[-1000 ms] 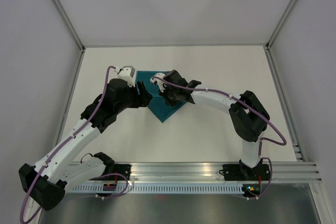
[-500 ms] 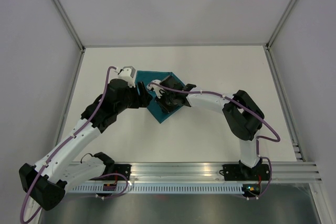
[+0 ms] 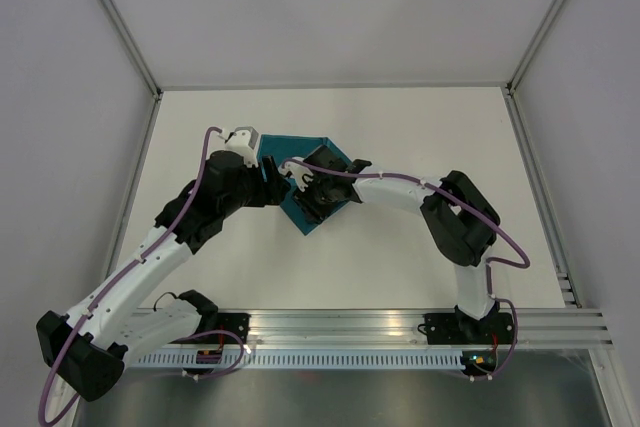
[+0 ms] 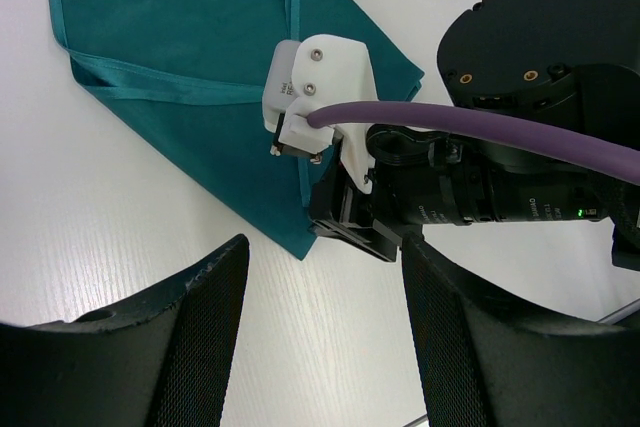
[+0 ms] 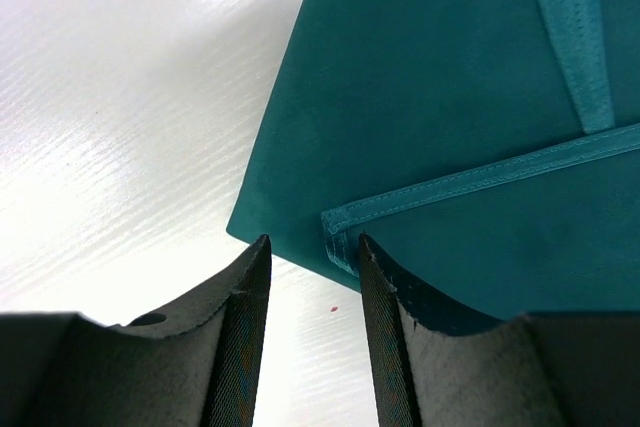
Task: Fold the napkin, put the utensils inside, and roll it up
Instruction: Fold the napkin
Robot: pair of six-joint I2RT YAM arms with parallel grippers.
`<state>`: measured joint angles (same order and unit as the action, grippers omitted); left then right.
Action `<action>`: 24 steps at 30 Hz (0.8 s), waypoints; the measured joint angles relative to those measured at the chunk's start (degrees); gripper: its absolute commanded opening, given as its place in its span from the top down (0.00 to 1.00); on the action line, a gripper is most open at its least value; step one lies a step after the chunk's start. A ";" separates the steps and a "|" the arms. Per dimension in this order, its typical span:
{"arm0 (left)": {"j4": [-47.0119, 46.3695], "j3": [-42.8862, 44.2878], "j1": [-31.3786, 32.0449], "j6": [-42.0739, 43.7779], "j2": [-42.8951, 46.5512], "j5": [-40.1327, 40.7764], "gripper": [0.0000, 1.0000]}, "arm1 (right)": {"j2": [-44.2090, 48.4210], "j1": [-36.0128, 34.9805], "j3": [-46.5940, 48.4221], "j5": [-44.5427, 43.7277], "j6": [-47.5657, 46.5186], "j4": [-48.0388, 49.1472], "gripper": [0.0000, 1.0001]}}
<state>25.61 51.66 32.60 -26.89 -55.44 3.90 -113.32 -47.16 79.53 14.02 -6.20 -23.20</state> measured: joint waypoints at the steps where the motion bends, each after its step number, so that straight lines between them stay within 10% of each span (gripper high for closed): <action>1: 0.00 0.00 0.00 0.00 -0.02 0.00 0.32 | -0.15 0.02 0.02 0.31 0.04 -0.20 0.53; 24: 0.24 3.02 0.00 0.00 -2.73 -0.04 0.32 | -1.70 0.35 3.19 2.47 1.46 -2.99 0.52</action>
<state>25.85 54.68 32.60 -26.89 -58.17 3.86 -115.02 -46.81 82.72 16.49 -4.73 -26.20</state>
